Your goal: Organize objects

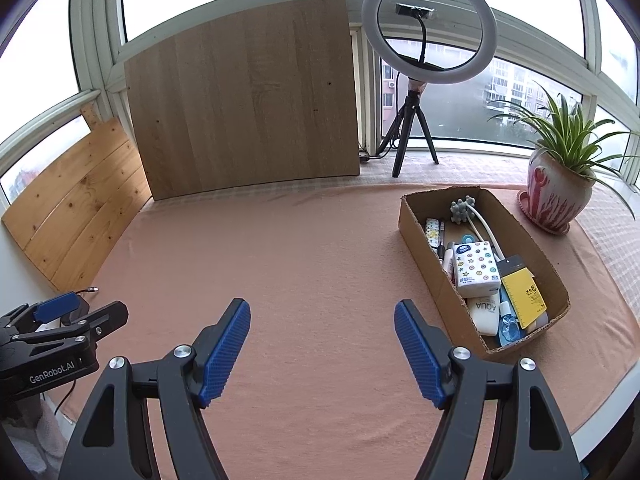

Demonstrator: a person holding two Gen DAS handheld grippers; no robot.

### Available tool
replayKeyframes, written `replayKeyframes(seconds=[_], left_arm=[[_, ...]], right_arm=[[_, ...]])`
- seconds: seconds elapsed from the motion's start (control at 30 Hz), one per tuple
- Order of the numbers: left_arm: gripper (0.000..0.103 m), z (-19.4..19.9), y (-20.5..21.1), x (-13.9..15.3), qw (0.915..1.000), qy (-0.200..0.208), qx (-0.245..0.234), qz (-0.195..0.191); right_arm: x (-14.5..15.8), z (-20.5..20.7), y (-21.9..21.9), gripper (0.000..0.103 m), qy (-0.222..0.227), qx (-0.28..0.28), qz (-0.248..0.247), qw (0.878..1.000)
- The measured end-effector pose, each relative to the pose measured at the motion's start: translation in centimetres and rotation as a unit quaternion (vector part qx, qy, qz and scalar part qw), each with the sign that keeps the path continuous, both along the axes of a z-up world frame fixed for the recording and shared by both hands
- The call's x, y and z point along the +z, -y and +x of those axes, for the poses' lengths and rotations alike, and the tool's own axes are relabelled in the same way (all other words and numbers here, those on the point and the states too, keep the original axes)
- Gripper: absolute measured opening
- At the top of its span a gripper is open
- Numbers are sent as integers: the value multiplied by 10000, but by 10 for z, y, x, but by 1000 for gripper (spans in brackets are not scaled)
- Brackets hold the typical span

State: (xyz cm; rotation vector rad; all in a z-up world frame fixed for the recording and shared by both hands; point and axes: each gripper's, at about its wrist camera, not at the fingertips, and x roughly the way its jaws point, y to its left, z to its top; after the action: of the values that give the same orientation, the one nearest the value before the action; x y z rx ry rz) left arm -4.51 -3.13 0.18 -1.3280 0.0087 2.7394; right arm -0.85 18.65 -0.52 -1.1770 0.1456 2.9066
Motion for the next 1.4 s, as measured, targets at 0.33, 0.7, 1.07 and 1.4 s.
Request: replayKeyframes(seconds=[0.33,0.7,1.07,1.4], left_arm=[[90,-4,-2,-15,9999,116,-4,-91],[90,-7,-1,-19,9998,159,-63,-103],[90,-8,-1,-23,9997,199,-68,-93],[90,-10,0,-27,9996,267,-40,-79]], right_arm=[[-5,-2,-4,71,129,-102,104,9998],[-8,-4,-8,71,219,-169,94,9996],[-11,-6,-7,71,267,-123,124,9995],[-15,-9,-7,71,358,-106,132,9992]])
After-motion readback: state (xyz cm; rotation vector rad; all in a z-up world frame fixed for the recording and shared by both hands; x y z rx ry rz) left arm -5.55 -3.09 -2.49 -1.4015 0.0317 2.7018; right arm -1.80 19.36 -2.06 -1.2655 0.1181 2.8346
